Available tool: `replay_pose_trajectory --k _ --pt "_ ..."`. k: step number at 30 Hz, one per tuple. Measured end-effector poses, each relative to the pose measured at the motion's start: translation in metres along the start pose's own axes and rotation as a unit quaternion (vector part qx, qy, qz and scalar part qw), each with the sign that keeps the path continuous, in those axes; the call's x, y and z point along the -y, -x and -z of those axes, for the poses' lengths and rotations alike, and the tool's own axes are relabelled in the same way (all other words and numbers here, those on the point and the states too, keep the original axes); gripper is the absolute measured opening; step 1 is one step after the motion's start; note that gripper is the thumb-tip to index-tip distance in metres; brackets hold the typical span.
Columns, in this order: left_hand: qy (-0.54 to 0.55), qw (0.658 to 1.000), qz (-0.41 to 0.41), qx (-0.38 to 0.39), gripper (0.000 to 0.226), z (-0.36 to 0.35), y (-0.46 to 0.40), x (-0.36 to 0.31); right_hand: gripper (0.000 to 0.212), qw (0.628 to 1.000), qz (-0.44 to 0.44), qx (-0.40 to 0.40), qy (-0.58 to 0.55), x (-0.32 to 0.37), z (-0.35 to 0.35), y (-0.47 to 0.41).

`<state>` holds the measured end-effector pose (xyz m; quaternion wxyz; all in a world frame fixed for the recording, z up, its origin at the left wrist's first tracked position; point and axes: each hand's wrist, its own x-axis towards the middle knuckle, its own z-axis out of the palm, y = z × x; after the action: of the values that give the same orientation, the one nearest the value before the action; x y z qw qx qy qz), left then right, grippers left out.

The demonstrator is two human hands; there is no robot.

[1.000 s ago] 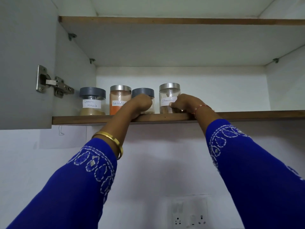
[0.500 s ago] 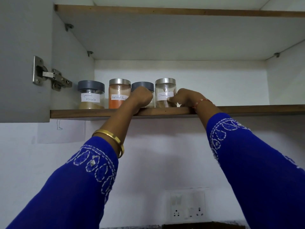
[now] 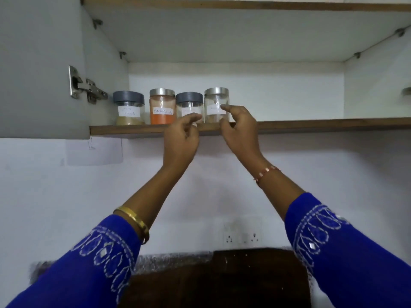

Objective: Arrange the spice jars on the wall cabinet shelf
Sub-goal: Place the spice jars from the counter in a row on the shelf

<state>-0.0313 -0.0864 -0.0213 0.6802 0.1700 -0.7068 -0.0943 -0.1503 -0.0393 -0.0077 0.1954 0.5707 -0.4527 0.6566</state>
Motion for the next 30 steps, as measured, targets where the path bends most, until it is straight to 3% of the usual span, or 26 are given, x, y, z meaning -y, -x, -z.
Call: replay_pose_trajectory --k 7,21,24,27,30 --pt "0.019 0.997 0.074 0.009 0.027 0.034 0.114 -0.026 0.031 0.997 -0.057 -0.027 -0.051 0.024 0.021 0.115" --pt "-0.026 0.957 0.277 0.077 0.029 0.106 0.337 -0.044 0.033 0.958 -0.237 0.139 -0.083 0.016 0.058 0.375" --pt "-0.028 0.932 0.353 0.081 0.028 0.121 0.381 -0.042 0.035 0.916 -0.312 0.239 -0.08 0.021 0.063 0.422" --pt "-0.027 0.903 0.422 0.074 0.026 0.138 0.425 -0.041 0.036 0.839 -0.42 0.325 -0.12 0.03 0.07 0.458" --pt "-0.007 0.859 0.51 0.049 0.025 0.154 0.469 -0.039 0.04 0.8 -0.444 0.38 -0.133 0.035 0.077 0.482"
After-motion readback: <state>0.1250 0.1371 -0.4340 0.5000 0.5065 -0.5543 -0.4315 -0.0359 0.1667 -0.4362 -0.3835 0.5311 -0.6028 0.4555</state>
